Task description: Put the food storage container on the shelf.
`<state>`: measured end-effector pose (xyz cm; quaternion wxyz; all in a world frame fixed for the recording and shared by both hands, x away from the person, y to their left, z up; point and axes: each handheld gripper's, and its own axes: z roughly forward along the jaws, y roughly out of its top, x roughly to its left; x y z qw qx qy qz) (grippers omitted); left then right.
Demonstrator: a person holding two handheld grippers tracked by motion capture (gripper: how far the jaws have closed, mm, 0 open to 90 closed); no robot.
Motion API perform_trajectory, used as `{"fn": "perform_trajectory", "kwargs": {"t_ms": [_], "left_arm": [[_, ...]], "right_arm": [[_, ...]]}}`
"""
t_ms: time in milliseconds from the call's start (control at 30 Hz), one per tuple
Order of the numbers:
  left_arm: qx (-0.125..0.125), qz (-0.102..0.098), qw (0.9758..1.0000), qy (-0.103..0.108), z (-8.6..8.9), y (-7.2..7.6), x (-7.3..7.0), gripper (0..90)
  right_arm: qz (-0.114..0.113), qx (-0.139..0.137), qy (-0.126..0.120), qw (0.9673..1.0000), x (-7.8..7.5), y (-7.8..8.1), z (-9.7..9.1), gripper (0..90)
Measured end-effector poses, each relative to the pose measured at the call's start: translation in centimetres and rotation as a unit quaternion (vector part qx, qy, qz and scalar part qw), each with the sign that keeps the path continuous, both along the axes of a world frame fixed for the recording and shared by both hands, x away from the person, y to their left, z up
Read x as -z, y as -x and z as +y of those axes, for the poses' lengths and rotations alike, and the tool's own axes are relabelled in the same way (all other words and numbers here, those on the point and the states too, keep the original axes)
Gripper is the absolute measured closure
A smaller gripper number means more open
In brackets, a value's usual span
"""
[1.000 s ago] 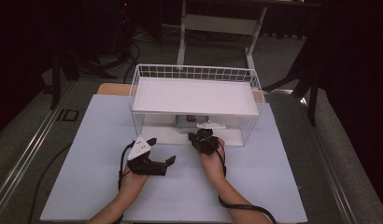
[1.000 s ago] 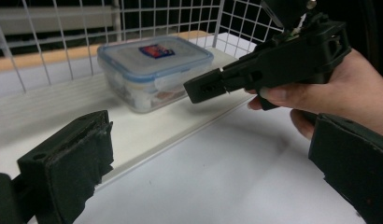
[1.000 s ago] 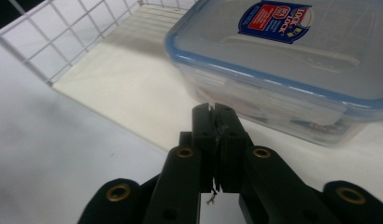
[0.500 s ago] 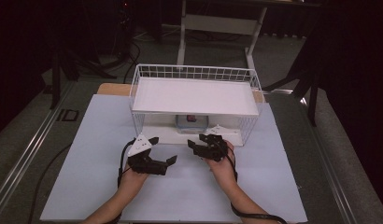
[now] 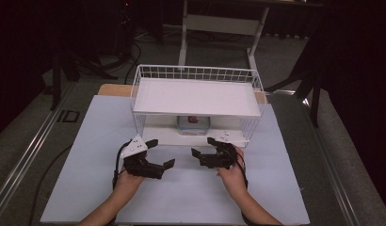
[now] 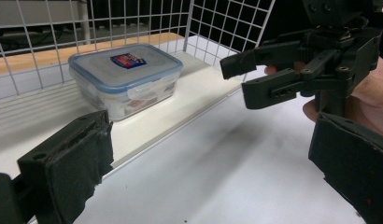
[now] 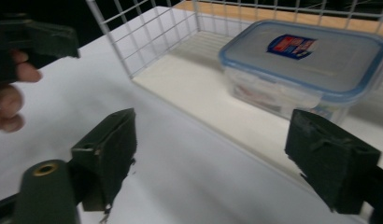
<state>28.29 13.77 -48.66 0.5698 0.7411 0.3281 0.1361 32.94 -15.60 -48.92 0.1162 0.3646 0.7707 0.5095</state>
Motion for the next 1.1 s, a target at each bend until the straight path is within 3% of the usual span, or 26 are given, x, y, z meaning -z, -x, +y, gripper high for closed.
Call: {"fn": "perform_trajectory", "kwargs": {"t_ms": [100, 233, 667, 867, 1000, 1100], "left_arm": [[-0.002, -0.001, 1.0, 0.001, 0.5, 0.3, -0.1, 0.8], [-0.004, -0.001, 1.0, -0.001, 1.1, 0.6, -0.2, 0.8], [-0.004, 0.001, 1.0, 0.001, 2.3, 1.7, -0.1, 0.8], [-0.006, 0.006, 0.9999, -0.008, 2.5, 2.1, 0.3, 0.7], [-0.002, 0.005, 0.9998, -0.021, 2.6, 2.6, 0.5, 0.7], [-0.003, 0.013, 0.9997, -0.019, 2.8, 2.8, 0.8, 0.8]], "right_arm": [[0.007, -0.006, -0.011, 0.9999, -0.1, 0.4, -0.6, 17.3], [-0.001, -0.017, -0.003, 0.9999, -0.1, 1.0, -1.3, 17.3], [-0.018, -0.016, 0.012, 0.9996, -0.5, 3.6, -4.9, 17.5], [-0.033, -0.009, 0.01, 0.9994, -0.9, 4.6, -6.6, 18.6], [-0.032, -0.006, 0.002, 0.9995, -1.0, 5.2, -7.7, 18.5], [-0.03, 0.003, -0.002, 0.9995, -0.9, 5.7, -8.7, 18.4]]}}
